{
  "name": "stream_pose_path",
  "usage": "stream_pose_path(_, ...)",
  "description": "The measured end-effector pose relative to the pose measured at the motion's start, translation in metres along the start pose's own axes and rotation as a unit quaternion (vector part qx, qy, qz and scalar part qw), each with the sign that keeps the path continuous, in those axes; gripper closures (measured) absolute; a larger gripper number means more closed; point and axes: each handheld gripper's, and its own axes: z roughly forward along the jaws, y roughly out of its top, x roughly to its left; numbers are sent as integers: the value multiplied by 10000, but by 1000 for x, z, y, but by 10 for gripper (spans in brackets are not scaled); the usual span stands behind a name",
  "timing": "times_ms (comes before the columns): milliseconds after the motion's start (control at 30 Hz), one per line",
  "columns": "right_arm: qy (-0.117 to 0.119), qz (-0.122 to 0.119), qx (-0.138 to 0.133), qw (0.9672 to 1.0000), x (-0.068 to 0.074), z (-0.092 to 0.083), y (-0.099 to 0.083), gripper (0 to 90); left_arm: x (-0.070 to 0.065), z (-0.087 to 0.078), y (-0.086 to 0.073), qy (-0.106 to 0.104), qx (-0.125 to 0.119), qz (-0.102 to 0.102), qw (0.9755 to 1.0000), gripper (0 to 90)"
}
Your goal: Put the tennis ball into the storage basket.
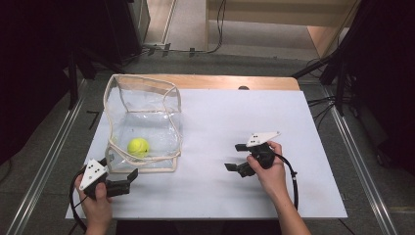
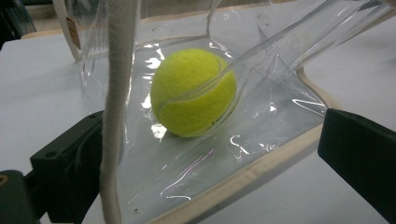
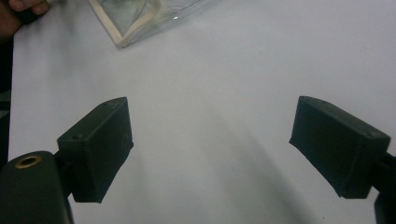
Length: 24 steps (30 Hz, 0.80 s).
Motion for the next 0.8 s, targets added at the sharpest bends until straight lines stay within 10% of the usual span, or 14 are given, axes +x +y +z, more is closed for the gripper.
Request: stream_pose_path(800,-198,442,-392,9981,-11,-21,-46,108,0,0,0,6,4,16,10000,0)
